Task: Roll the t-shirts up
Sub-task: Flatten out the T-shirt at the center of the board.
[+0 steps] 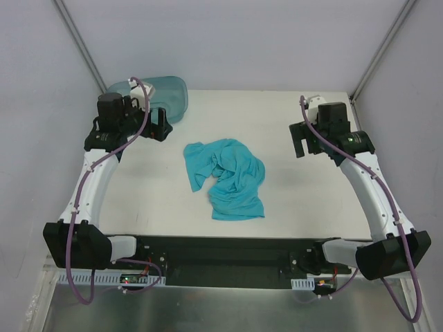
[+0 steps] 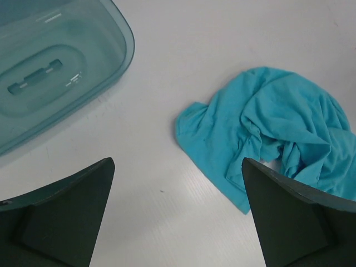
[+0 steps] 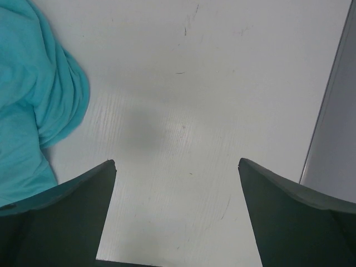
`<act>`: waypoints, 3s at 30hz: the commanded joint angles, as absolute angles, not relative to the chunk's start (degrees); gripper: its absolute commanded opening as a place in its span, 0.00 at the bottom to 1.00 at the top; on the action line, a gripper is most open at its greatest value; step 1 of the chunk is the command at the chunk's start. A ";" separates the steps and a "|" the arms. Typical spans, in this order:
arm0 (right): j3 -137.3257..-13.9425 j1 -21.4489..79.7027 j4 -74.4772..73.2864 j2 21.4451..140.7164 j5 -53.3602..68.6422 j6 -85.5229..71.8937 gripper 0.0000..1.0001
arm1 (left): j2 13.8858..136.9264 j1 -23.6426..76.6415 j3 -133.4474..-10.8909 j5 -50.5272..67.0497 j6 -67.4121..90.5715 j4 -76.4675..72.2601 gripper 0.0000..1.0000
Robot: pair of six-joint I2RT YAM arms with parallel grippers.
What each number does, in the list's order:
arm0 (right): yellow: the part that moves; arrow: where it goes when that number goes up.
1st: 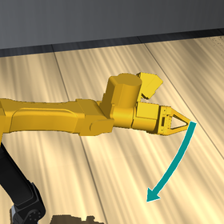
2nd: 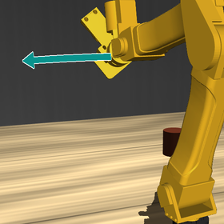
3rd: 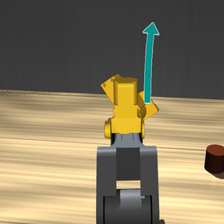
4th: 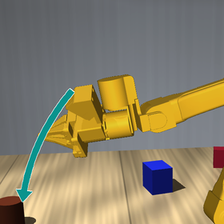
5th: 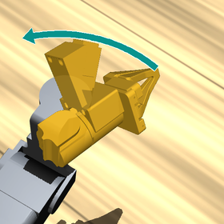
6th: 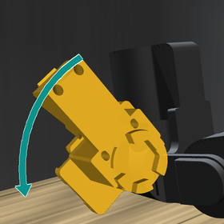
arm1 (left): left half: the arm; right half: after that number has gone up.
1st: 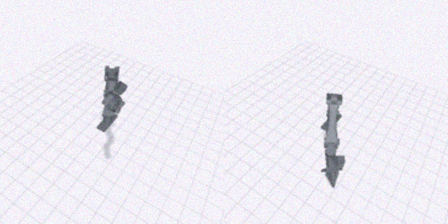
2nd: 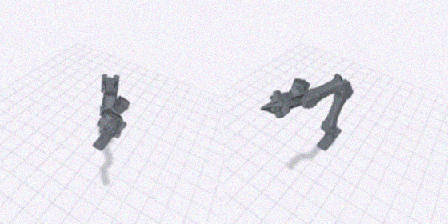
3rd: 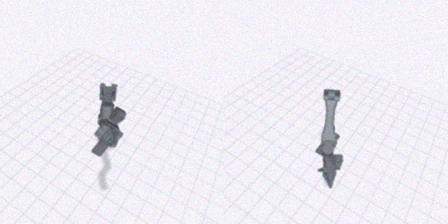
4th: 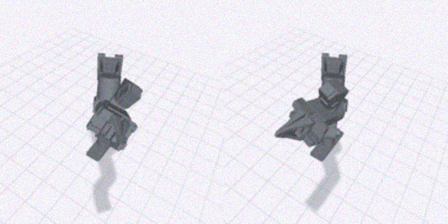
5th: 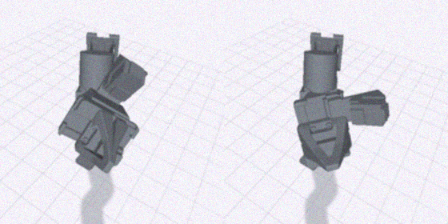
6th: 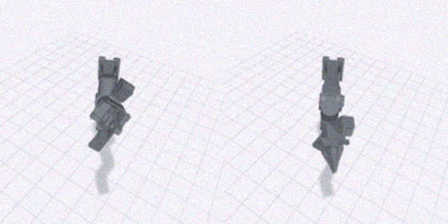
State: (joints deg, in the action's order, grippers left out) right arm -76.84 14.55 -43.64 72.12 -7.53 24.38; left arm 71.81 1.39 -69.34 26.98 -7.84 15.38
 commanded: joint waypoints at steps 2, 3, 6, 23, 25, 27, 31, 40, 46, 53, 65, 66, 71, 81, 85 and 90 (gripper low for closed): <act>-73.13 14.94 -45.43 67.77 2.24 35.21 0.96 | 71.54 1.14 -69.61 29.53 -13.80 24.17 0.99; -72.69 14.94 -48.05 67.33 6.64 38.20 0.96 | 71.37 1.14 -68.91 29.44 -13.89 24.60 0.99; -70.05 16.86 -48.95 67.67 17.04 44.82 0.98 | 69.79 1.23 -65.93 29.27 -13.62 26.63 0.99; -65.13 35.94 -42.80 91.65 18.11 54.23 0.88 | 51.42 0.62 -51.77 25.76 -21.00 33.22 0.93; -65.74 37.09 -43.07 93.51 18.02 54.40 0.86 | 50.80 0.35 -51.77 25.66 -21.88 33.31 0.93; -65.66 37.79 -42.80 95.79 17.84 54.40 0.84 | 50.98 -0.96 -51.94 26.19 -21.80 33.31 0.94; -65.04 39.55 -39.82 98.87 15.57 51.78 0.80 | 51.77 -2.63 -52.29 28.21 -19.78 32.96 0.93; -71.26 38.15 -37.69 96.09 9.22 46.68 0.01 | 54.40 -2.73 -51.24 31.46 -18.63 31.64 0.92; -87.61 32.61 -50.08 83.51 15.82 41.05 0.01 | 61.42 -1.76 -53.34 34.28 -18.99 31.03 0.88; -94.31 21.73 -51.59 75.06 13.71 40.34 0.01 | 72.67 9.72 -59.15 31.47 -21.35 27.78 0.86; -87.45 10.65 -48.43 75.84 15.90 36.13 0.01 | 100.89 17.93 -72.60 27.47 -4.92 23.55 0.73; -87.02 10.11 -48.60 76.02 17.47 35.69 0.01 | 102.03 17.93 -71.90 28.64 -4.83 23.64 0.72; -83.68 7.05 -45.36 77.25 11.09 34.29 0.01 | 101.43 18.28 -68.65 29.79 -4.57 24.43 0.73; -87.10 8.60 -45.53 77.79 11.51 39.18 0.61 | 92.23 15.93 -62.76 28.91 -2.03 25.05 0.76; -86.66 18.61 -45.61 77.78 16.69 46.66 0.61 | 82.90 5.12 -60.04 33.30 2.89 26.45 0.82; -90.86 34.26 -46.93 88.66 19.16 52.53 0.62 | 70.25 -1.67 -55.73 32.17 1.94 30.65 0.86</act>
State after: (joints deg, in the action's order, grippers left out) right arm -85.91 25.96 -46.19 81.56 15.75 44.71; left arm 79.24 0.58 -59.02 30.96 0.69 24.77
